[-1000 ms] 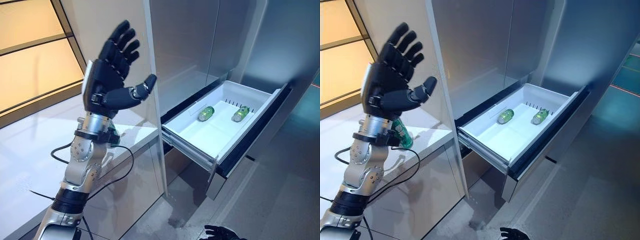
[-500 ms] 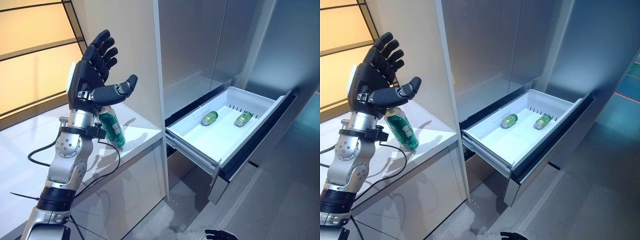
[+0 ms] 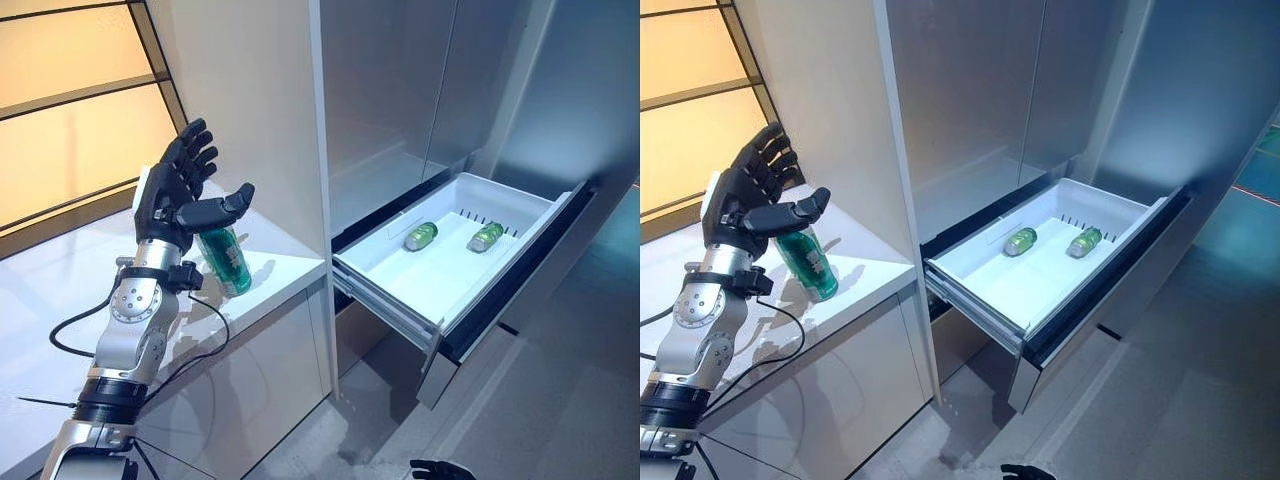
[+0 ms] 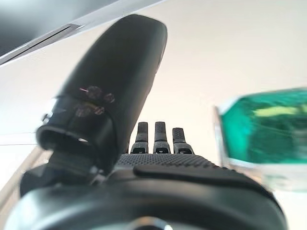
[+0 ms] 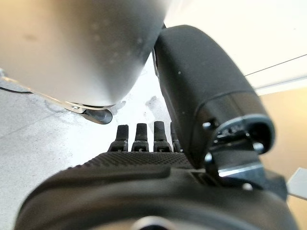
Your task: Put drinks into fridge and close the fridge
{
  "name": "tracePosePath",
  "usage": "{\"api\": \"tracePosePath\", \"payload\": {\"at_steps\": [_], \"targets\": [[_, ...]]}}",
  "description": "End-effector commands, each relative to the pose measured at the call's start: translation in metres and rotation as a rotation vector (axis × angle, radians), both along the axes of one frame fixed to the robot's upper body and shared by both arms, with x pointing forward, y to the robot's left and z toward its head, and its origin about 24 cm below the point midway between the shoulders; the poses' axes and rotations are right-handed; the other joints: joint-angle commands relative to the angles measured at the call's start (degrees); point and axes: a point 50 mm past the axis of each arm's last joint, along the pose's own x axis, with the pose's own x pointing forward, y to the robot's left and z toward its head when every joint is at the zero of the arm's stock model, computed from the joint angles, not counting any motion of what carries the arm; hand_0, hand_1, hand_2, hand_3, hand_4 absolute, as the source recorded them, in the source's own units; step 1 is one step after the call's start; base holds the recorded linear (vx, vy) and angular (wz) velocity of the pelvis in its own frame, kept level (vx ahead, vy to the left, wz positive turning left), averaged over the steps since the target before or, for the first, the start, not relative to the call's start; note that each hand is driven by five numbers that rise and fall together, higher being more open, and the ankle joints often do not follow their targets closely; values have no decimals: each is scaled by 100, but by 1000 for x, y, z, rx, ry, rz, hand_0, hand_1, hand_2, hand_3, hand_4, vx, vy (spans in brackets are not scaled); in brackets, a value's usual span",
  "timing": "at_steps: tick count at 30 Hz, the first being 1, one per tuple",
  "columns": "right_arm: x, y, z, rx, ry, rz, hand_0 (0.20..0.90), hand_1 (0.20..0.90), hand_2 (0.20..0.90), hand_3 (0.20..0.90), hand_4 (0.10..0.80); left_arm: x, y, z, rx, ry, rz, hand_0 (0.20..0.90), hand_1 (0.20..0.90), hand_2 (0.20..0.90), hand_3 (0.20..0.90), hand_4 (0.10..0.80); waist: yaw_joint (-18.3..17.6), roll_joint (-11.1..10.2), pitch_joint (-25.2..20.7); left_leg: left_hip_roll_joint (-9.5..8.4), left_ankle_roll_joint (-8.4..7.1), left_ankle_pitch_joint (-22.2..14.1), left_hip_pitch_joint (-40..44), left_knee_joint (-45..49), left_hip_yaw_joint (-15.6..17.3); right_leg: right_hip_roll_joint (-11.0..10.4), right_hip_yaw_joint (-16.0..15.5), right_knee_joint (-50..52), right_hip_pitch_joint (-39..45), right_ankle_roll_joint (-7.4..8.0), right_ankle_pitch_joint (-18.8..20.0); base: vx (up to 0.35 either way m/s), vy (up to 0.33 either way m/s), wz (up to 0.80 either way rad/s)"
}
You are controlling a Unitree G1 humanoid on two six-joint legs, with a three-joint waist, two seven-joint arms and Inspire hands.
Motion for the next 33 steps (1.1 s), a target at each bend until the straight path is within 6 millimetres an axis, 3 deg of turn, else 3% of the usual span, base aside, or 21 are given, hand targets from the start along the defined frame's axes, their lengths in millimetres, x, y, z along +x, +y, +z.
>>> {"api": "tracePosePath", "payload": {"at_steps": [1,15,23,33], "targets": [[-5,-4,-1,-8,45,44,900,900,900,900,800,-4,19,70,63,-269,69,900,900,900,900,800,39,-7,11,-174,19,-532,115,98,-94,19,116,597,-205,319,-609,0,0,0],[-3,-7,1,-8,44,39,900,900,900,900,800,-4,30,55,69,-209,122,900,900,900,900,800,42,-10,45,-172,-2,-522,124,89,-103,7,84,566,-176,334,-600,0,0,0],[-4,-7,1,-10,47,36,900,900,900,900,800,-8,39,59,66,-268,208,900,900,900,900,800,27,-16,39,-164,-17,-510,114,83,-87,0,81,547,-179,340,-587,0,0,0],[-5,-7,0,-11,45,37,900,900,900,900,800,-8,33,55,52,-263,177,900,900,900,900,800,29,-20,37,-163,-22,-511,116,77,-89,-2,75,555,-182,337,-596,0,0,0]]}}
